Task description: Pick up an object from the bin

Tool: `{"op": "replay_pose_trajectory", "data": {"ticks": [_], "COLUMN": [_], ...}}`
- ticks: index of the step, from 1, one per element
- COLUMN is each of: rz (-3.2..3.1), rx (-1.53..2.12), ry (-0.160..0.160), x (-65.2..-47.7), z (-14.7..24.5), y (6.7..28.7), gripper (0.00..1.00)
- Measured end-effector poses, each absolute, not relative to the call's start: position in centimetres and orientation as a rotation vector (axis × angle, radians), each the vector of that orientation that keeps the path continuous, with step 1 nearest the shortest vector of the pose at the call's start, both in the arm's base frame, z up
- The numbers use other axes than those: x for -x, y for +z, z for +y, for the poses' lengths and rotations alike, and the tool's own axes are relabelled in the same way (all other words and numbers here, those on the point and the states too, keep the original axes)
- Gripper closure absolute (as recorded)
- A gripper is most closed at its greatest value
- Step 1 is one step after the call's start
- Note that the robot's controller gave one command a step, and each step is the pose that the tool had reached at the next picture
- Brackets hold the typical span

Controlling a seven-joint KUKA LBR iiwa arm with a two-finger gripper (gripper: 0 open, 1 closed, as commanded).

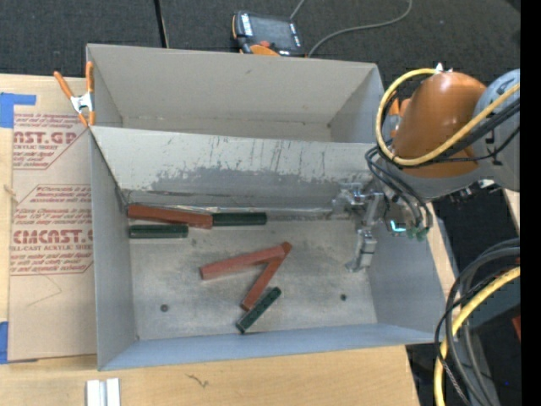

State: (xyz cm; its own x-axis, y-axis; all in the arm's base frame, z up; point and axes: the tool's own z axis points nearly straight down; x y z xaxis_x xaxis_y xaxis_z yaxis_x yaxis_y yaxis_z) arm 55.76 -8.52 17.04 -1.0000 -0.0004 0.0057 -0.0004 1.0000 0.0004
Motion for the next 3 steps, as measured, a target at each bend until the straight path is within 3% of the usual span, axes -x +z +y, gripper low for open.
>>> {"op": "replay_pose_trajectory", "data": {"ticks": [1,2,3], "rz": [-3.132,-3.135,-3.137], "rx": [-0.186,-0.19,-0.18], "ry": [-0.005,-0.007,-0.001], "x": [-58.5,-56.1,-56.2], "z": [-2.3,6.5,6.0], "y": [8.1,6.9,7.0], "gripper": [0.0,0.0,1.0]}}
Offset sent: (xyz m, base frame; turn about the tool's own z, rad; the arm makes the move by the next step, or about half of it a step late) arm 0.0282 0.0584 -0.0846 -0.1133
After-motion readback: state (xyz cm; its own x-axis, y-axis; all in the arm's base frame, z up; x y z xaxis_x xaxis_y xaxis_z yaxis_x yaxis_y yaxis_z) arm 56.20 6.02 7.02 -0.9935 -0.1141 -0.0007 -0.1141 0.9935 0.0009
